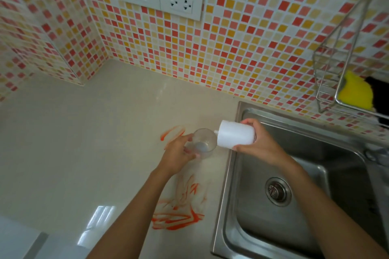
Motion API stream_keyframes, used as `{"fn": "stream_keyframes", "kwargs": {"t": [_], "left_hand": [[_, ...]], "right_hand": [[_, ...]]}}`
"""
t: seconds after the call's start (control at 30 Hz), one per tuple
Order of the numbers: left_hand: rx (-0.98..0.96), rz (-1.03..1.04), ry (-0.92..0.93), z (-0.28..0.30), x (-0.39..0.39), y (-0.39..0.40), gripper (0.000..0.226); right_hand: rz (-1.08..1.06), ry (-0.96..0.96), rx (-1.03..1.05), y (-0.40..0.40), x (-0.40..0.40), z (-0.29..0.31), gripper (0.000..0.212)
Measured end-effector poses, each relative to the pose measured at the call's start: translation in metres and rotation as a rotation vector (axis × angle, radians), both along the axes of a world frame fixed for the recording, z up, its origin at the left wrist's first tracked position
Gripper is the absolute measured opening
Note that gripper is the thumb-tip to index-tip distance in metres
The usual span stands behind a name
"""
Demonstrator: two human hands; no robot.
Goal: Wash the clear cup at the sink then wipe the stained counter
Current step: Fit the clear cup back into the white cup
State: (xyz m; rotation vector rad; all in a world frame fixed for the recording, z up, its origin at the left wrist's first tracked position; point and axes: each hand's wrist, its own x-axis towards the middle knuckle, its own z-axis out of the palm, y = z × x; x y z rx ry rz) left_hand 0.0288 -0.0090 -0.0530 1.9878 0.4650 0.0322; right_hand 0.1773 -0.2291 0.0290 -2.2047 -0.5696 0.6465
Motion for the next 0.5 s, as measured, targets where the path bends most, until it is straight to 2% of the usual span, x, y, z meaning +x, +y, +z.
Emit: {"fn": "stream_keyframes", "kwargs": {"t": [0.1, 0.17, 0.37, 0.5], "left_hand": [[-0.012, 0.026, -0.001, -0.002, -0.001, -0.001, 0.064], [-0.006, 0.032, -0.011, -0.003, -0.001, -0.001, 0.065], [0.064, 0.005, -0.048, 0.004, 0.005, -0.005, 0.064], [0.062, -0.034, -0.071, 0.003, 0.008, -0.007, 0.060]], "right_hand": [[0.114, -0.218, -0.112, 0.008, -0.003, 0.026, 0.075], [0.176, -0.297, -0.155, 0.016, -0.006, 0.042, 0.077], [0.346, -0.406, -0.280, 0.046, -0.024, 0.061, 0.083], [0.415, -0.396, -0.313, 0.066, -0.036, 0.053, 0.086]]}}
